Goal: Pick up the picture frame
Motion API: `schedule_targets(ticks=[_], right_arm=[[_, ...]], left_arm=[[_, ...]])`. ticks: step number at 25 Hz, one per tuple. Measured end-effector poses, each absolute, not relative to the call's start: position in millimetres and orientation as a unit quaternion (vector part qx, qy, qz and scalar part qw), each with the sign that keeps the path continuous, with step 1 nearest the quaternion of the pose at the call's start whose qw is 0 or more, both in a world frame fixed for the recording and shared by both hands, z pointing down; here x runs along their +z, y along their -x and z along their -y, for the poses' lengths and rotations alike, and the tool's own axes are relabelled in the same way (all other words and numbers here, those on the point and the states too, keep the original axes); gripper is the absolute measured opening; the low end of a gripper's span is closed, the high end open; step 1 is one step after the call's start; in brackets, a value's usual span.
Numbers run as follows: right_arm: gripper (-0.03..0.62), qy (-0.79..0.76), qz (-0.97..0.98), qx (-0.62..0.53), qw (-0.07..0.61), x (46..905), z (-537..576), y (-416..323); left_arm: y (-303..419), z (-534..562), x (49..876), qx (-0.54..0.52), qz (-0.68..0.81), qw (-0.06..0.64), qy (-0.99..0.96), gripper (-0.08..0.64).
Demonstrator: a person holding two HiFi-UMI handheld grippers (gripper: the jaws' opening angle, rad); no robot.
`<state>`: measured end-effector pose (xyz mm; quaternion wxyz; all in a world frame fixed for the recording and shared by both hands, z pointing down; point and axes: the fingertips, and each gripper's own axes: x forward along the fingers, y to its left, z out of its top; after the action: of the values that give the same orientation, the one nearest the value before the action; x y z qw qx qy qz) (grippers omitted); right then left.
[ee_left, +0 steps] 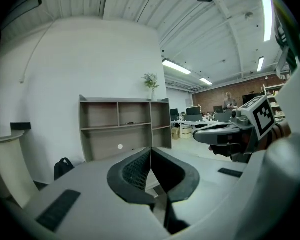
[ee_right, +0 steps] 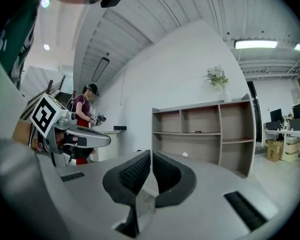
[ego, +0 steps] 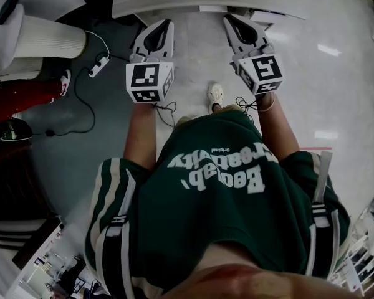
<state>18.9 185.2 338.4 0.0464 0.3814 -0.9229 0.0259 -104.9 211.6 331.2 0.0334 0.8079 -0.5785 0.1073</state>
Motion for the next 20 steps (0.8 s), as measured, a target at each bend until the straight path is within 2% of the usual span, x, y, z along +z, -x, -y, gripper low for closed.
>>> schedule_targets(ticks=[20], right_arm=[[0.04,-0.344,0.938,0.025,0.032,342,-102,-39]], left_arm=[[58,-136,339,0.12,0.586,0.028,-0.801,0.02]])
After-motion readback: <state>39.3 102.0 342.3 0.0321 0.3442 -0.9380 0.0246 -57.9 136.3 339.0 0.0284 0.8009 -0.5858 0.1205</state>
